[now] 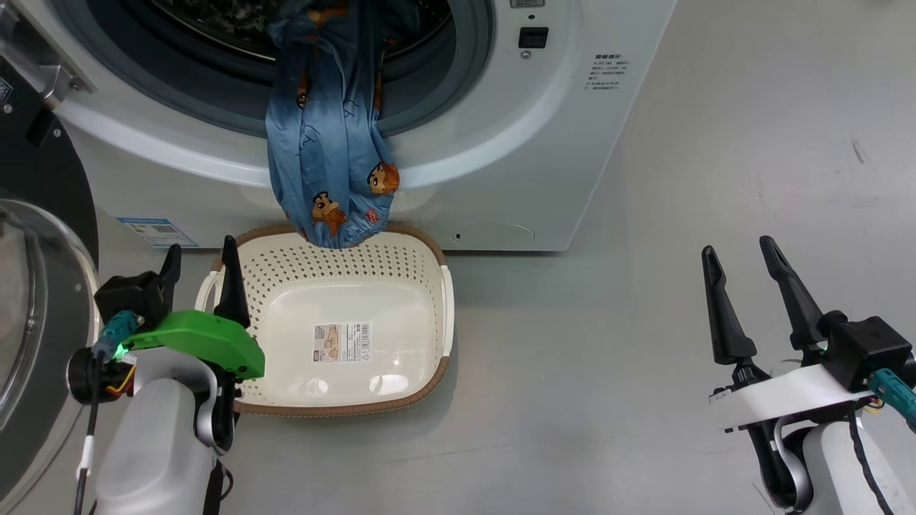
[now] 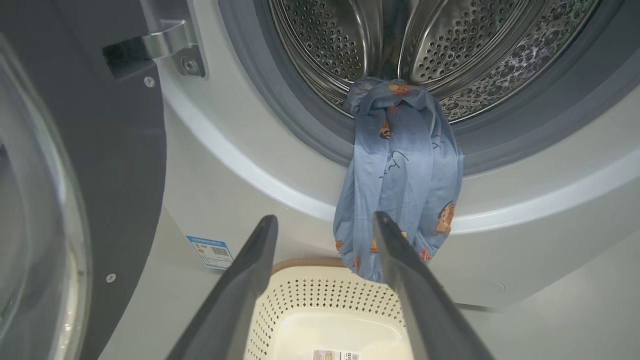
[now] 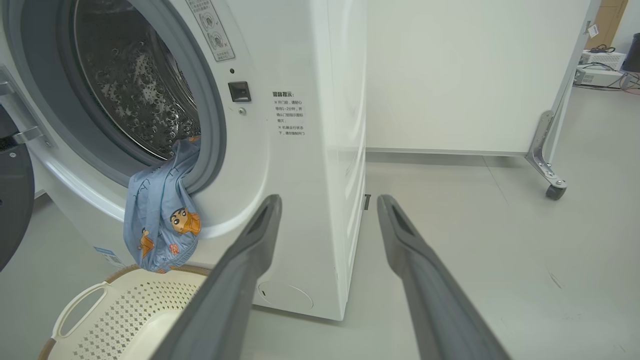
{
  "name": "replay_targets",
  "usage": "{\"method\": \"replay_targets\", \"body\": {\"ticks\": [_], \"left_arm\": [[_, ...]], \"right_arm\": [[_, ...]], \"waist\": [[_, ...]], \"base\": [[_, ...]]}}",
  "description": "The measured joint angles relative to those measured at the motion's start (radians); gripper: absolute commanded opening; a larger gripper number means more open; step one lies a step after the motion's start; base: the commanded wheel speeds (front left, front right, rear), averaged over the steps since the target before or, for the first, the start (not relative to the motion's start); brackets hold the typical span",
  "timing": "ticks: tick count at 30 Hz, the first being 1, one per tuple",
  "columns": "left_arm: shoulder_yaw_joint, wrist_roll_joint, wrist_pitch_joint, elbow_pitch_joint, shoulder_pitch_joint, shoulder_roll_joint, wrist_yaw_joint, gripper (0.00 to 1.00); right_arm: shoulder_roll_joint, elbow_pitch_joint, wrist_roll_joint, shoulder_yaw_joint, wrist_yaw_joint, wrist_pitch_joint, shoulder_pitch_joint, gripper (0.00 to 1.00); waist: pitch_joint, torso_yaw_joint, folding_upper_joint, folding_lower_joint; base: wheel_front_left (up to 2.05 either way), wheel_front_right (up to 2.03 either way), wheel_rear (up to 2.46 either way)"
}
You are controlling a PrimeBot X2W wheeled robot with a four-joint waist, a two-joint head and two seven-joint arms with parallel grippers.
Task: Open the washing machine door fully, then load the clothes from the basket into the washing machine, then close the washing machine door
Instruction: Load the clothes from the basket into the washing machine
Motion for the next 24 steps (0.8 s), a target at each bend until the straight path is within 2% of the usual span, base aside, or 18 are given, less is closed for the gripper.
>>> {"method": "replay_targets", "body": {"ticks": [15,24], "left_arm": [[0.002,-0.04,0.0,-0.174,0.142,0.0,0.001,1.0],[-0.046,-0.057,0.0,-0.233,0.207,0.001,0.0,1.0]], "right_arm": [[-0.012,-0.004,0.0,0.018,0.0,0.0,0.002,1.0],[-0.012,-0.002,0.0,0.059,0.0,0.0,-0.001,1.0]], "waist": [[0.018,0.021,0.0,0.0],[0.025,-0.01,0.0,0.0]], "base": [[0.0,0.0,0.0],[0.0,0.0,0.0]]}}
